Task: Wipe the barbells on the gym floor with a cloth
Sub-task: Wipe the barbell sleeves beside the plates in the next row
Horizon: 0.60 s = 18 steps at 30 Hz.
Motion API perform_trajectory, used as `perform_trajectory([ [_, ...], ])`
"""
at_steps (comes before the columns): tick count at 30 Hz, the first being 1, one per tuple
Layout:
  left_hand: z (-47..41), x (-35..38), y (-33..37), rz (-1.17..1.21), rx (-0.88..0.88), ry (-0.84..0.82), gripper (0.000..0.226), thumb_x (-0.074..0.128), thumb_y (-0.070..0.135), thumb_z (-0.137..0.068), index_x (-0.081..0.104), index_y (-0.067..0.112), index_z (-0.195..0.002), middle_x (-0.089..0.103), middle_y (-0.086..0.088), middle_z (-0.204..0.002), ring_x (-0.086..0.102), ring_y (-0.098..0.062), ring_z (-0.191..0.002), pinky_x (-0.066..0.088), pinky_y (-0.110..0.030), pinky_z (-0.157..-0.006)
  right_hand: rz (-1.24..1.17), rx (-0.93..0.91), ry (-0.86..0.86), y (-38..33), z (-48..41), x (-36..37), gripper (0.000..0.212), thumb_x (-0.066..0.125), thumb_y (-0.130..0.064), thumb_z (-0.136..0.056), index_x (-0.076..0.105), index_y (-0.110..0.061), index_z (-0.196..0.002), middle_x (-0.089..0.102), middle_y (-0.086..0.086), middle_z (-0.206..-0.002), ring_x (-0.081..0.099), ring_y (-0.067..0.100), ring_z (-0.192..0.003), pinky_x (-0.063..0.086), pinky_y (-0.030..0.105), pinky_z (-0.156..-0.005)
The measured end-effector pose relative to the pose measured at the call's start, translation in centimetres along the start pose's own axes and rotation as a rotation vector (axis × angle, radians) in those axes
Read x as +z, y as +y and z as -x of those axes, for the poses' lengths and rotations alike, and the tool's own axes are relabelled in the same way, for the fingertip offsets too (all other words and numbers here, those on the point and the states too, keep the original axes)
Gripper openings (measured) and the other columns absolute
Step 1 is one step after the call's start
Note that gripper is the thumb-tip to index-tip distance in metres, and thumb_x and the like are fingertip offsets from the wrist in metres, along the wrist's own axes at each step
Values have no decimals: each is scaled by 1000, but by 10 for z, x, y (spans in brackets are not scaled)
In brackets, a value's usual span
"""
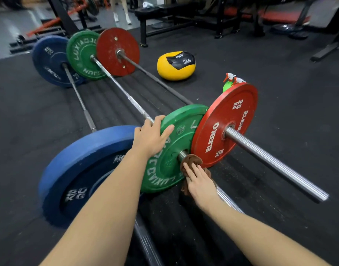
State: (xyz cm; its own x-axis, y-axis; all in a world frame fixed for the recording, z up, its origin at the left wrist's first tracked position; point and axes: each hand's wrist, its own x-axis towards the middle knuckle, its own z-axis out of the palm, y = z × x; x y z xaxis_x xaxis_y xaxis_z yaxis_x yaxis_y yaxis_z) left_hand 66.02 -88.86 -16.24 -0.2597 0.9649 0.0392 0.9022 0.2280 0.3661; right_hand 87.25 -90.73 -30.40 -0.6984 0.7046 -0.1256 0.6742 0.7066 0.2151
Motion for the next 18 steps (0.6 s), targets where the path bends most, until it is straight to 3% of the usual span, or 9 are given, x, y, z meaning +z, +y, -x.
perform_trajectory([
  [2,0,-1,0,8,-3,5,61,23,70,-102,29,35,-152,49,-11,-134,51,-31,-123,26,-47,-111,55,-23,34,-3,-16,-5,47,45,-15,-102,47,-1,-147,1,19,-168,10,42,-154,1,50,-125],
  [4,0,-1,0,13,-7,-1,62,23,70,-101,29,36,-152,48,-10,-134,51,-30,-123,26,-46,-111,56,-2,72,-4,-20,0,46,46,-12,-102,48,-2,-147,0,16,-169,9,40,-155,-3,48,-124],
  [6,1,-1,1,17,-9,-6,61,22,71,-101,30,37,-151,49,-9,-133,51,-30,-122,25,-45,-110,-36,62,58,-3,-6,3,45,66,-15,-89,65,-4,-133,20,17,-165,30,42,-149,11,48,-123],
  [8,2,-3,3,28,-13,-6,61,22,72,-101,30,37,-150,49,-9,-132,51,-29,-123,25,-45,-110,-100,58,27,7,17,7,53,90,-22,-57,79,-8,-107,47,15,-152,56,40,-130,34,47,-113],
  [11,4,-4,4,34,-20,-8,62,21,71,-101,30,37,-152,49,-9,-134,50,-29,-125,25,-45,-111,-159,26,17,22,59,13,67,92,-29,-26,83,-13,-91,62,12,-139,66,37,-117,43,46,-103],
  [18,4,-4,4,34,-32,-12,62,20,71,-101,29,37,-152,49,-10,-134,50,-29,-125,25,-45,-112,-155,78,-41,20,83,16,63,95,-21,-30,83,-13,-91,60,12,-141,64,38,-121,42,48,-103],
])
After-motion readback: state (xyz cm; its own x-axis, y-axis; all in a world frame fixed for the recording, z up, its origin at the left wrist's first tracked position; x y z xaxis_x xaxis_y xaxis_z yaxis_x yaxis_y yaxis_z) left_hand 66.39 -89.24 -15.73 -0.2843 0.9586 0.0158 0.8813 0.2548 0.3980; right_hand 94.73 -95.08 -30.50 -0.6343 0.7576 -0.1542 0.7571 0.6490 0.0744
